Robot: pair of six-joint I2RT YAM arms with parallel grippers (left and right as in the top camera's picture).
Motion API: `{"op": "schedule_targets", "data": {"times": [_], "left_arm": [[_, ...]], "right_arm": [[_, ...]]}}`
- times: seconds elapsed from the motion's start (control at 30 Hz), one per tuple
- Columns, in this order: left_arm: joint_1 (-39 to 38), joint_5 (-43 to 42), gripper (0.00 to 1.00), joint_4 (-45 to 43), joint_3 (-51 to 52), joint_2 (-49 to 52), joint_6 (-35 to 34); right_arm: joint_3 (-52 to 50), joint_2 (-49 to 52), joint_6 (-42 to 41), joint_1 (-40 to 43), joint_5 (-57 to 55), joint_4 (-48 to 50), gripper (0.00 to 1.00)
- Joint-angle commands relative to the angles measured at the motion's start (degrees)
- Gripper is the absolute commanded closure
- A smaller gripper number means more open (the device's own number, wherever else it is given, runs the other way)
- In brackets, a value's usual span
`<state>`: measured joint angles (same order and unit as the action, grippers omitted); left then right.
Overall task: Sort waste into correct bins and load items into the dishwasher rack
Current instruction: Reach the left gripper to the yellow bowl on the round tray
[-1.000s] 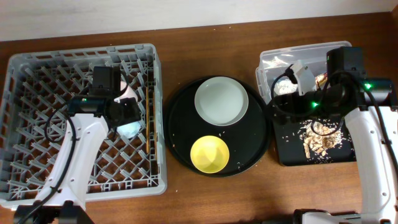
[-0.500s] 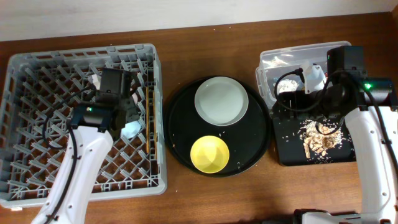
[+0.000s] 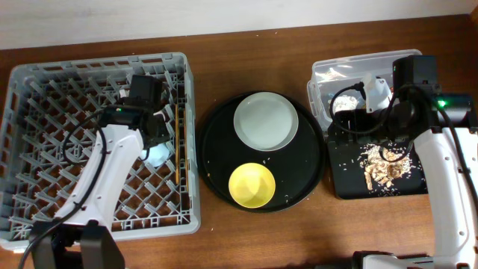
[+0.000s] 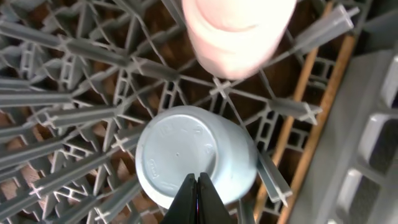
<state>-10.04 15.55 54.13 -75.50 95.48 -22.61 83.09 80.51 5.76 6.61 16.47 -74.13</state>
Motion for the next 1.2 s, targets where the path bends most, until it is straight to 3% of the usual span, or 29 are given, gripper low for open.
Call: {"op": "schedule_targets", "data": {"times": [0.0, 0.13, 0.17, 0.2, 0.3, 0.33, 0.4, 0.5, 0.67, 0.8, 0.9, 1.0, 1.07, 1.17], "left_arm": [[0.37, -9.97, 0.98, 3.1, 1.38, -0.55, 2.69], [0.37, -14.73, 0.97, 5.33, 1.07, -6.6, 5.81], [0.37, -13.51, 0.92, 5.11, 1.07, -8.28, 5.79], [0.37, -10.78, 0.86, 4.59, 1.07, -9.77, 5.75], [0.37, 2.89, 0.85, -0.28, 1.46, -11.63, 2.51], [0.37, 3.39, 0.86, -1.68, 1.79, -11.23, 2.51], [0.37, 3.61, 1.0, -4.24, 2.49, -9.14, 2.51], [1.36, 4.04, 1.0, -4.85, 2.49, -4.35, 2.49], [2.93, -2.01, 1.0, -1.64, 2.47, -1.86, 2.95], [2.97, -16.28, 1.0, 6.25, -0.55, -2.86, 9.49], [2.97, -16.26, 1.0, 11.04, -5.68, -5.51, 9.46], [2.93, -19.12, 0.82, 12.83, -9.81, -11.58, 9.44], [2.14, -25.09, 0.64, 13.75, -9.79, -14.67, 9.46], [-5.55, -26.73, 0.55, 16.46, -8.61, -15.26, 9.46]], "right_arm": [[0.44, -0.33, -0.68, 0.22, -0.63, 0.0, 0.01], [0.44, -0.33, -0.68, 0.22, -0.66, 0.0, 0.01], [0.44, -0.33, -0.68, 0.22, -0.63, 0.0, 0.01], [0.44, -0.33, -0.68, 0.22, -0.63, 0.0, 0.01], [0.44, -0.33, -0.68, 0.22, -0.66, 0.0, 0.01], [0.44, -0.33, -0.68, 0.22, -0.66, 0.0, 0.01], [0.44, -0.33, -0.68, 0.22, -0.63, 0.0, 0.02], [0.44, -0.33, -0.68, 0.22, -0.63, 0.0, 0.01], [0.44, -0.33, -0.68, 0.22, -0.63, 0.0, 0.01], [0.44, -0.33, -0.68, 0.22, -0.66, 0.0, 0.01], [0.44, -0.33, -0.68, 0.22, -0.66, 0.0, 0.01], [0.44, -0.33, -0.68, 0.22, -0.63, 0.0, 0.02], [0.44, -0.33, -0.68, 0.22, -0.63, 0.0, 0.01], [0.44, -0.33, -0.68, 0.22, -0.66, 0.0, 0.01]]}}
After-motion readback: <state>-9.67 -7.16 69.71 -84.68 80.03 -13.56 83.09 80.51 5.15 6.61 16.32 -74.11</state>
